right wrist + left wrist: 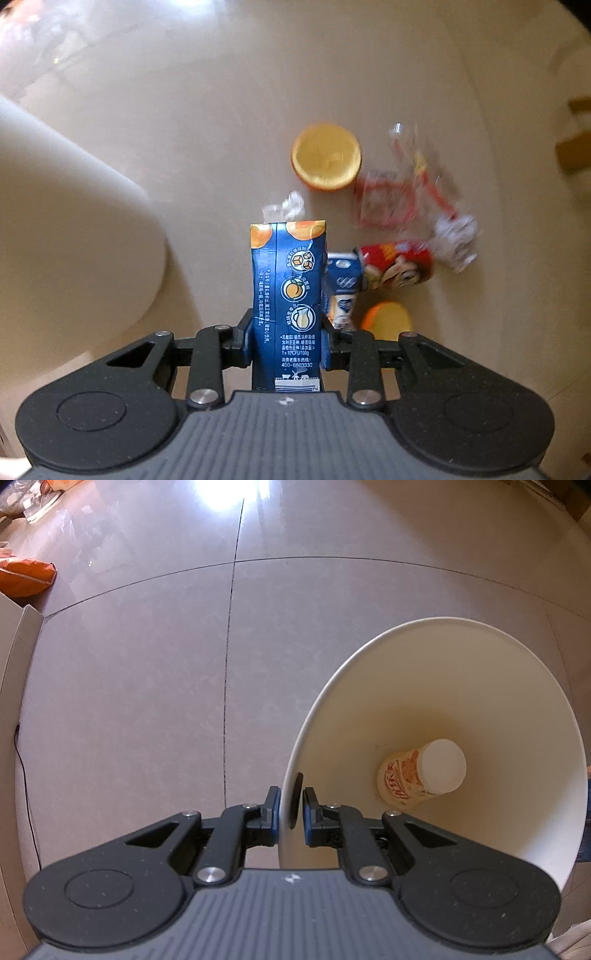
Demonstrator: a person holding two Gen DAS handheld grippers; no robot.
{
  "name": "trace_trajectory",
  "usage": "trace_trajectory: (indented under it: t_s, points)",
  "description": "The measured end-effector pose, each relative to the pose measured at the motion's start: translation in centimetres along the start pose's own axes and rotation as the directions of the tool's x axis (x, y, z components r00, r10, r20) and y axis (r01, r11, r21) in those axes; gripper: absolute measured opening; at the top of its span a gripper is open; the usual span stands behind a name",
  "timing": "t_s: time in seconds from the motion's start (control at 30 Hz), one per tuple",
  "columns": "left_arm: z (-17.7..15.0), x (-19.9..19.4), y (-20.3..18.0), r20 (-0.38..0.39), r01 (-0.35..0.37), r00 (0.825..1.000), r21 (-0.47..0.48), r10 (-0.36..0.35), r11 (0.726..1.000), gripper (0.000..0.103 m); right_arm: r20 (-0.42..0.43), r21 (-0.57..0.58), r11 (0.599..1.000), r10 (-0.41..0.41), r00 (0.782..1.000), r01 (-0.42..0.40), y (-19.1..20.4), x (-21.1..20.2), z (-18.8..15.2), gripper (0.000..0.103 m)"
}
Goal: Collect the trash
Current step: 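Lower the right gripper onto the blue juice carton and grasp it, then carry the blue juice carton over the bin and release it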
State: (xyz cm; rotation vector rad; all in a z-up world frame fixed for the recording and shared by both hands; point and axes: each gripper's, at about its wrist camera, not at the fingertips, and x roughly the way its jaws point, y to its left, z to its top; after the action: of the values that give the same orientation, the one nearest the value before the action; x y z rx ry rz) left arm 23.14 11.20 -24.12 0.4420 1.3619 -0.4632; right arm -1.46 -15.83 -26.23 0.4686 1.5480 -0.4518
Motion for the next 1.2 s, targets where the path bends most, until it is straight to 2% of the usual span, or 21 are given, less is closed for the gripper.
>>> trace_trajectory:
  t_s: [0.17,0.33,0.47,0.63,0.7,0.73,0.77,0.8,0.9,1.03,1.2]
  points:
    - [0.0,0.0,0.2,0.001,0.006,1.0,-0.003,-0.006,1.0,0.01,0.089,-0.09,0.995,0.058,0.994,-0.05,1.5,-7.3,0.4,0.036]
    - [0.0,0.1,0.6,0.0,0.012,1.0,-0.01,-0.012,1.0,0.01,0.151,-0.19,0.971,0.178,0.972,-0.148,5.5,-12.5,0.4,0.036]
    - [0.0,0.3,0.5,-0.002,-0.012,1.0,0.001,0.012,1.0,0.01,0.157,-0.278,0.94,0.248,0.956,-0.199,9.5,-13.8,0.0,0.036]
    - [0.0,0.3,0.0,-0.001,-0.012,1.0,0.007,0.012,1.0,0.01,0.15,-0.376,0.908,0.255,0.955,-0.183,13.7,-12.4,-0.7,0.037]
    - [0.0,0.3,0.0,0.002,-0.012,1.0,0.007,0.012,1.0,0.01,0.16,-0.411,0.894,0.263,0.951,-0.178,15.1,-12.7,-1.0,0.044]
    - [-0.1,0.3,0.0,0.001,-0.012,1.0,0.007,0.012,1.0,0.01,0.164,-0.422,0.89,0.265,0.95,-0.176,15.6,-13.1,-1.3,0.05]
    - [-0.1,0.4,-0.1,0.002,-0.012,1.0,0.008,0.012,1.0,0.01,0.169,-0.426,0.888,0.267,0.949,-0.174,15.8,-13.1,-1.4,0.057]
    - [-0.1,0.4,-0.1,0.002,-0.013,1.0,0.01,0.013,1.0,0.01,0.175,-0.425,0.888,0.27,0.947,-0.175,15.8,-13.1,-1.4,0.058]
    - [-0.2,0.5,0.0,0.004,-0.017,1.0,0.009,0.017,1.0,0.01,0.192,-0.415,0.894,0.267,0.944,-0.169,15.1,-13.3,-1.2,0.059]
    - [-0.3,0.5,0.0,0.003,-0.013,1.0,0.004,0.013,1.0,0.01,0.227,-0.366,0.918,0.245,0.943,-0.151,12.6,-13.0,-0.9,0.064]
    - [-0.2,0.4,-0.1,0.003,-0.014,1.0,0.006,0.014,1.0,0.01,0.243,-0.284,0.95,0.203,0.948,-0.13,8.8,-11.4,-0.4,0.065]
